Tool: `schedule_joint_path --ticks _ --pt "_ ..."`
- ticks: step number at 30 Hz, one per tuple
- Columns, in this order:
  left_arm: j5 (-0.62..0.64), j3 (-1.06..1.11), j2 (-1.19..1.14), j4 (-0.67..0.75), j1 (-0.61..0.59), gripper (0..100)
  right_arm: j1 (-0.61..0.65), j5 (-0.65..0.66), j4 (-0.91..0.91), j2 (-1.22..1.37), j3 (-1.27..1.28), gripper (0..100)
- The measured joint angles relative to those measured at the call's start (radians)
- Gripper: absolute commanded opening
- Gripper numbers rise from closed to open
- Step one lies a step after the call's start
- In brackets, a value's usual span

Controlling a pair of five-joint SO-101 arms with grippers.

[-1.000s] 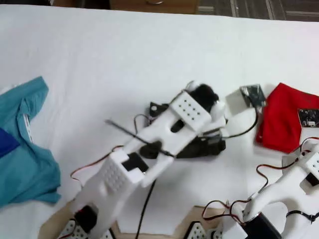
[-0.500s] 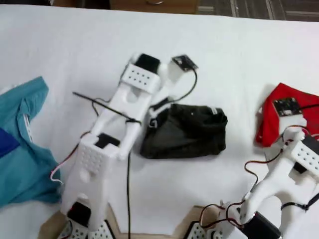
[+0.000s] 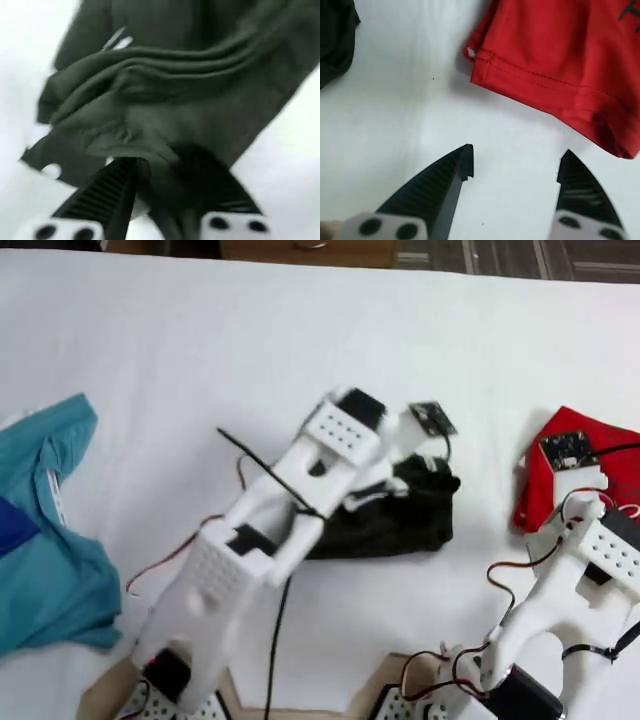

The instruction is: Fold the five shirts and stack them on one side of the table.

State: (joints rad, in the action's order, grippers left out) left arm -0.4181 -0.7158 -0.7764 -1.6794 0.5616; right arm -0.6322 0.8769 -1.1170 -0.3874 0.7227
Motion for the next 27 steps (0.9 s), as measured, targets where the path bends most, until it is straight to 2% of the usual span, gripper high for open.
schedule_joint_path --ticks 8,13,17,20,27 --pt "0.0 -0.034 0.009 -0.06 0.06 2 -0.101 0.0 0.083 0.0 0.0 28.3" --pt "0.0 -0.064 0.118 -0.083 0.15 2 -0.13 0.0 0.109 0.0 0.0 28.3" --pt "0.0 -0.008 0.186 -0.084 0.232 3 -0.132 0.0 0.109 0.0 0.0 28.3" --pt "0.0 0.048 0.19 -0.084 0.245 3 -0.138 0.0 0.109 0.0 0.0 28.3" --pt "-0.055 0.173 0.192 -0.084 0.192 22 -0.135 0.0 0.109 0.0 0.0 28.3"
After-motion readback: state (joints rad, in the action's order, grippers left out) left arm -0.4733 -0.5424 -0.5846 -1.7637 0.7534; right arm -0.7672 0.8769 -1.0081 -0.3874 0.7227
